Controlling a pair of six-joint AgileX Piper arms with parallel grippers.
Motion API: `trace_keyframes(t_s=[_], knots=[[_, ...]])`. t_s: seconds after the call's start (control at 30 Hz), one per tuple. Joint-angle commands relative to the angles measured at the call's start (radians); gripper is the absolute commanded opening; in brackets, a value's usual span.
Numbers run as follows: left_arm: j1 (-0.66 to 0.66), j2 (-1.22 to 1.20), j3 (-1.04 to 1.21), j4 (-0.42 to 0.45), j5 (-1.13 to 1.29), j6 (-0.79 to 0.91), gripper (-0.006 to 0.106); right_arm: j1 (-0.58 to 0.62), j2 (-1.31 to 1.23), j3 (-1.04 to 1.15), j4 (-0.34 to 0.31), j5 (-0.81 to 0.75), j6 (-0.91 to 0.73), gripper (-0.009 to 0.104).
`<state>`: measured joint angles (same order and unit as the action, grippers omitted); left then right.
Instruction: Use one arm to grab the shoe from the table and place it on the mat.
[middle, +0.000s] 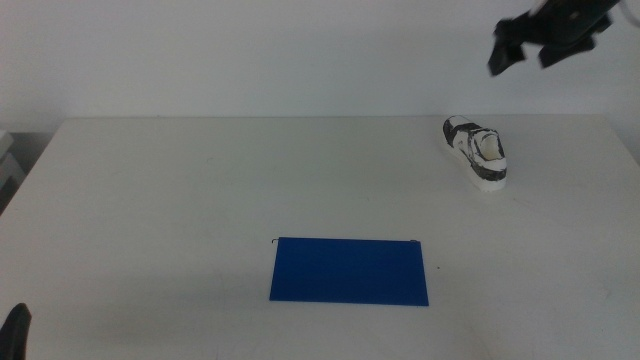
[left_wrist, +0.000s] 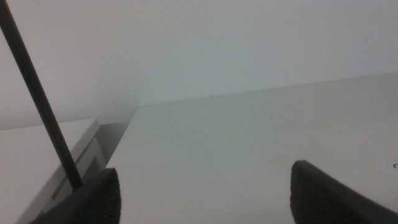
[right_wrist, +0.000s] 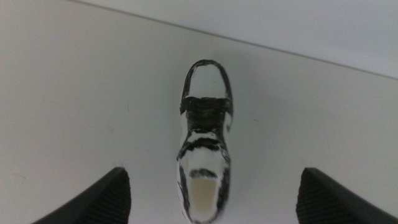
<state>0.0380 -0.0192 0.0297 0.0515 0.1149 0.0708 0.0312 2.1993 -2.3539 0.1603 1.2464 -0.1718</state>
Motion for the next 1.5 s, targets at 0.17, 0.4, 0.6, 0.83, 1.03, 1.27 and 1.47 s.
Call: trace_keyframes(t_s=[0.17,0.4,0.6,0.83,1.03,1.27,1.47], knots=[[-0.005,-0.007,0.005,-0.009,-0.081,-0.006,0.094,0.044,0.078,-0.059,-0.004,-0.079,-0.013,0.078],[-0.005,-0.007,0.005,-0.009,-0.081,-0.006,0.094,0.06,0.173,-0.059,-0.016,-0.119,-0.013,0.078],[-0.005,-0.007,0.005,-0.009,-0.081,-0.006,0.094,0.058,0.223,-0.059,-0.028,-0.132,-0.011,0.078],[-0.005,-0.007,0.005,-0.009,-0.081,-0.006,0.094,0.057,0.264,-0.058,-0.061,-0.158,0.014,0.058],[-0.005,-0.007,0.005,-0.009,-0.081,-0.006,0.094,0.057,0.244,-0.058,-0.086,-0.135,0.085,-0.004],[-0.005,-0.007,0.005,-0.009,-0.081,-0.006,0.094,0.084,0.139,-0.055,-0.096,-0.009,0.077,-0.004],[-0.005,-0.007,0.005,-0.009,-0.081,-0.006,0.094,0.127,0.003,-0.055,-0.12,0.041,0.112,-0.004]])
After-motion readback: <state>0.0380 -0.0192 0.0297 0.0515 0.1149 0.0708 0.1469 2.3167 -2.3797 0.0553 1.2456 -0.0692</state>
